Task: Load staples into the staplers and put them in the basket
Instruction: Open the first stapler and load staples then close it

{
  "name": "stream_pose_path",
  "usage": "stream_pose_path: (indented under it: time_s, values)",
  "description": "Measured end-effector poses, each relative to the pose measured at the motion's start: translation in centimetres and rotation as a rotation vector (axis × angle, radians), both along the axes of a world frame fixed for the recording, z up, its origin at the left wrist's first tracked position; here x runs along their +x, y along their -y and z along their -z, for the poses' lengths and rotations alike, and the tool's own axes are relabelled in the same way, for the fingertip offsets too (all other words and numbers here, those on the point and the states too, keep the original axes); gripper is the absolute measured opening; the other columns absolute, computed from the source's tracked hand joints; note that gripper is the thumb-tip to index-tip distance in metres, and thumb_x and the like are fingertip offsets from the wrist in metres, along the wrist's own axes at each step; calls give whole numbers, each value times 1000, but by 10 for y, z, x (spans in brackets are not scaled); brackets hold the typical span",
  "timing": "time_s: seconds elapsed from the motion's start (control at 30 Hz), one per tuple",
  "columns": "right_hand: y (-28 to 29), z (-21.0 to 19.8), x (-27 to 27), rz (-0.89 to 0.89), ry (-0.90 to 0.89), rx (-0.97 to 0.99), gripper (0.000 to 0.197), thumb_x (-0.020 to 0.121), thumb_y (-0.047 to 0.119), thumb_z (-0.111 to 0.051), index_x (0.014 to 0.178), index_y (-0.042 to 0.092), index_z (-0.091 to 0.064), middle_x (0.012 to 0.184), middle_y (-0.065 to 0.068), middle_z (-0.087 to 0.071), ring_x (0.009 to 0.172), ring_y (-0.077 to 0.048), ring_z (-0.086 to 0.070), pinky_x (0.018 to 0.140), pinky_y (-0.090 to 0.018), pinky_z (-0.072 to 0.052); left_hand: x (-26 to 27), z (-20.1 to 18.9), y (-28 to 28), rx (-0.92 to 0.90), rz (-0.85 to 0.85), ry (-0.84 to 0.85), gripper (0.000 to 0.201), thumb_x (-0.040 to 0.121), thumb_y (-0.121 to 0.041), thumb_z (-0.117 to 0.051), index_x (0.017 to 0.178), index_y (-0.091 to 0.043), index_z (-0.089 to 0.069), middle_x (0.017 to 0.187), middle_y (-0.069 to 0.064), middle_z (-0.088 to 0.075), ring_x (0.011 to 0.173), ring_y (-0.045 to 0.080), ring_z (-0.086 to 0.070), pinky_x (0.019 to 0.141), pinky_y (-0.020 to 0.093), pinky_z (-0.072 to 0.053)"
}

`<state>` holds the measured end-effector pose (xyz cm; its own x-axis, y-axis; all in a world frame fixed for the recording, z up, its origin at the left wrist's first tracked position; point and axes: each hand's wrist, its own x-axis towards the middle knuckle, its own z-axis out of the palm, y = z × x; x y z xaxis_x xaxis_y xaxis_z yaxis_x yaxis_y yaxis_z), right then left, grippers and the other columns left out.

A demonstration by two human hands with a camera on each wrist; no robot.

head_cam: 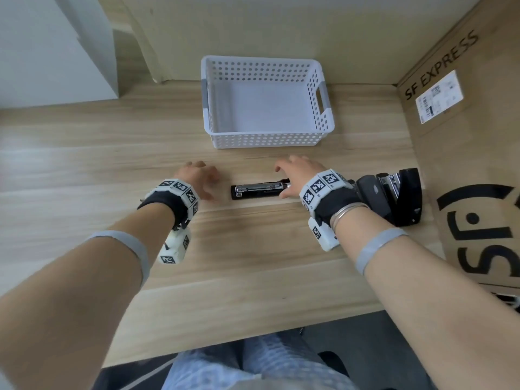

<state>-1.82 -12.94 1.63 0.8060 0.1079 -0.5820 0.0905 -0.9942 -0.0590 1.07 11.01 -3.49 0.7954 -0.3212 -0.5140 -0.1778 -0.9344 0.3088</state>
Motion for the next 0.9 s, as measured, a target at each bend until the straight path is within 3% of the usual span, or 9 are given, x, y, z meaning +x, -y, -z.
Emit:
stream_pose_path:
  time_s: [0.2, 0.33, 0.47, 0.53, 0.63, 0.73, 0.83, 0.9]
  values:
    - [-22, 10, 4, -44, 47, 58, 46, 86, 40, -63, 126, 23, -48, 128, -1, -53, 120, -24, -48, 97, -38, -42, -6, 5, 1, -99, -80, -7, 32, 81, -3, -60, 112, -10, -61, 114, 14, -58, 106, 32, -57, 88, 29, -43]
    - [-27, 12, 4, -64, 71, 79, 38, 90, 37, -60, 124, 22, -50, 128, -1, -53, 121, -24, -47, 97, -37, -42, -3, 6, 4, -94, -82, 14, 21, 83, -7, -58, 102, -7, -64, 98, 12, -54, 103, 35, -57, 82, 30, -44]
    - [-33, 15, 4, -56, 76, 102, 30, 92, 34, -57, 119, 21, -53, 125, -1, -55, 121, -23, -46, 95, -36, -41, -4, 7, 5, -72, -93, 22, 24, 86, -12, -56, 109, -7, -57, 120, 13, -53, 106, 30, -54, 86, 31, -43]
    - [-39, 14, 6, -48, 79, 140, 26, 93, 32, -55, 117, 21, -57, 123, -1, -56, 121, -22, -47, 95, -34, -41, -4, 4, 7, -168, -114, 47, 19, 84, -9, -57, 102, -4, -57, 110, 16, -61, 93, 30, -58, 79, 31, -44]
    - [-50, 11, 10, -33, 54, 221, 26, 96, 30, -51, 115, 19, -64, 118, -3, -62, 114, -22, -54, 94, -33, -42, -4, -6, 18, -255, -89, 82, 10, 79, -6, -63, 88, -4, -59, 89, 12, -64, 76, 21, -51, 71, 26, -39]
    - [-58, 7, 12, 35, 15, 295, 28, 95, 34, -52, 113, 20, -68, 111, -4, -69, 103, -23, -61, 89, -33, -47, -4, -15, 34, -332, -40, 129, 19, 77, -5, -65, 75, -14, -48, 79, 6, -53, 73, 19, -47, 66, 26, -36]
    - [-59, 5, 12, 119, -30, 372, 26, 92, 32, -59, 109, 17, -71, 102, -7, -70, 97, -24, -62, 77, -26, -41, -4, -17, 45, -394, -18, 164, 26, 75, -5, -66, 70, -13, -42, 75, 6, -49, 70, 21, -44, 63, 26, -33]
    - [-57, 2, 12, 167, -35, 417, 25, 90, 29, -62, 110, 16, -71, 105, -8, -70, 100, -23, -62, 80, -24, -41, -5, -16, 48, -442, -23, 180, 27, 74, -6, -68, 69, -13, -42, 74, 6, -49, 68, 21, -44, 60, 25, -33]
